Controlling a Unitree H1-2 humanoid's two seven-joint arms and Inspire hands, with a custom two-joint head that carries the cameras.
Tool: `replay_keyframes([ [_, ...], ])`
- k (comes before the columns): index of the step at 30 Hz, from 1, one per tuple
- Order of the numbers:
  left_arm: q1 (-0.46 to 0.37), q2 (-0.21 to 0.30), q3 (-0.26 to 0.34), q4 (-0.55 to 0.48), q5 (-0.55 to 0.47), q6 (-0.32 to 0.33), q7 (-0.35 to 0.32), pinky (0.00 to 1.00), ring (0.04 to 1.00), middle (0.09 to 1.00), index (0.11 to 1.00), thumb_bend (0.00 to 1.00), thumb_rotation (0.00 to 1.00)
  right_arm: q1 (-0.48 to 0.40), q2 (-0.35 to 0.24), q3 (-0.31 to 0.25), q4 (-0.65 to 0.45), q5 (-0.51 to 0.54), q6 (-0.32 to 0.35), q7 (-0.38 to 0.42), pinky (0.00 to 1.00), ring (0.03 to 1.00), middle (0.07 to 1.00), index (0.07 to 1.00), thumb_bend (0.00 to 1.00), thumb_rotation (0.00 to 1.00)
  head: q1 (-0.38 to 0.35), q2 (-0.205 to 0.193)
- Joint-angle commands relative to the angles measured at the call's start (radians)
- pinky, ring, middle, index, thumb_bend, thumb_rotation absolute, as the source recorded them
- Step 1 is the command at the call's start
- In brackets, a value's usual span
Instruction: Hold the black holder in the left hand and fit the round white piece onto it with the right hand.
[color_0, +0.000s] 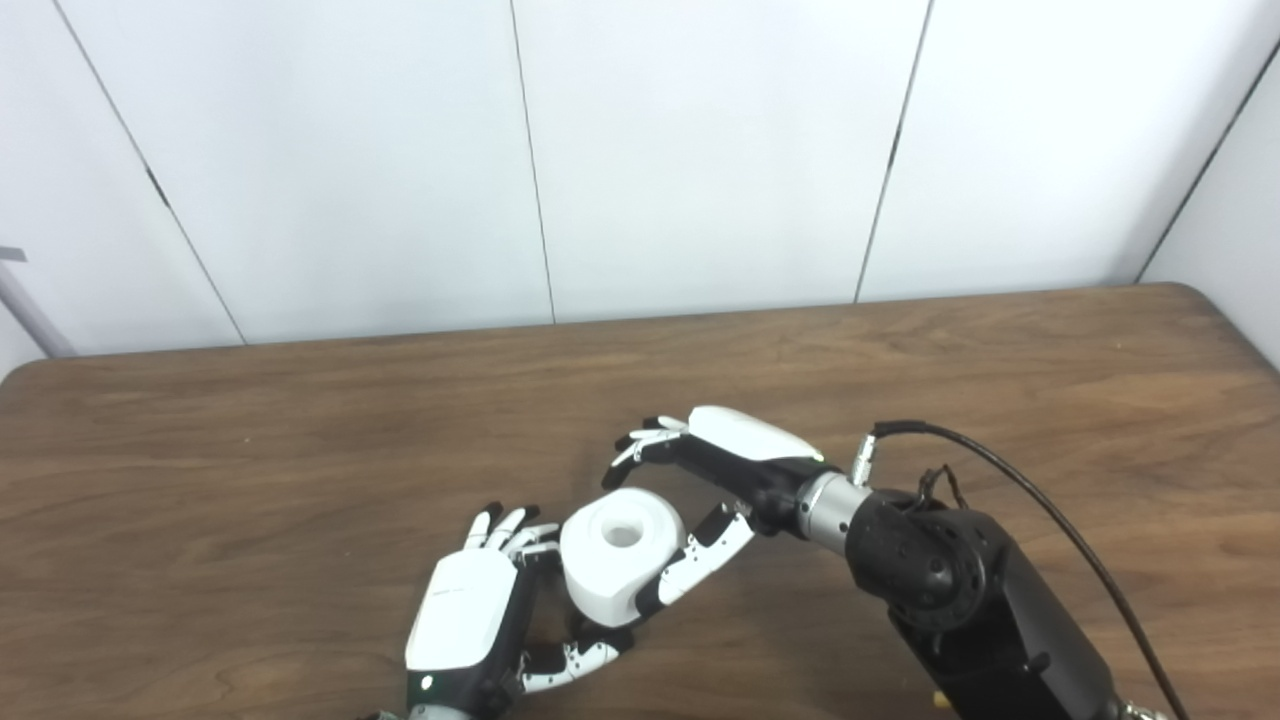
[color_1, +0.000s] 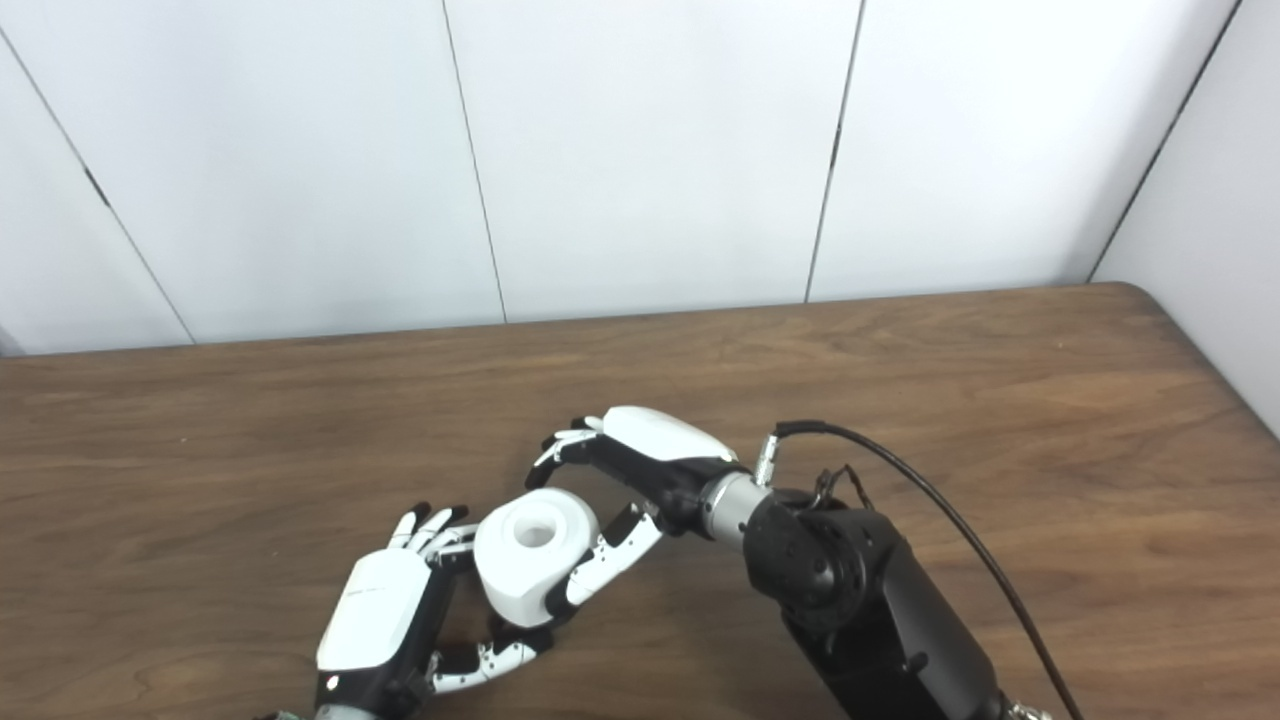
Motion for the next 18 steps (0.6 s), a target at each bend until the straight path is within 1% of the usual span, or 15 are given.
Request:
replay_keyframes([
  [1,0.006,0.003,-0.024,0.027,0.023,0.008,-0.042,1.0,0.913,0.78,0.485,0.52,0.05,-0.034,-0.012,-0.01,-0.045,-0.002,-0.001,0.001,0.88,1.0,0.931,0.8,1.0,0.38,-0.001,0.001],
  [6,0.006,0.005,-0.023,0.027,0.025,0.008,-0.04,1.0,0.908,0.777,0.485,0.52,0.05,-0.033,-0.029,-0.029,-0.071,-0.001,0.005,0.047,0.88,1.0,0.949,0.839,1.0,0.38,-0.001,0.004],
  [9,0.007,0.008,-0.021,0.024,0.024,0.01,-0.045,1.0,0.909,0.779,0.485,0.52,0.05,-0.03,-0.046,-0.044,-0.088,0.004,0.005,0.074,0.9,1.0,0.959,0.854,1.0,0.38,-0.002,0.006],
  [14,0.009,0.012,-0.017,0.02,0.018,0.01,-0.047,1.0,0.908,0.779,0.485,0.52,0.05,-0.018,-0.071,-0.074,-0.11,0.009,0.005,0.104,0.91,1.0,0.964,0.861,1.0,0.38,-0.003,0.007],
  [18,0.009,0.015,-0.014,0.021,0.013,0.005,-0.044,1.0,0.905,0.777,0.485,0.52,0.05,-0.01,-0.088,-0.101,-0.124,0.009,0.005,0.131,0.93,1.0,0.967,0.869,1.0,0.4,-0.004,0.009],
])
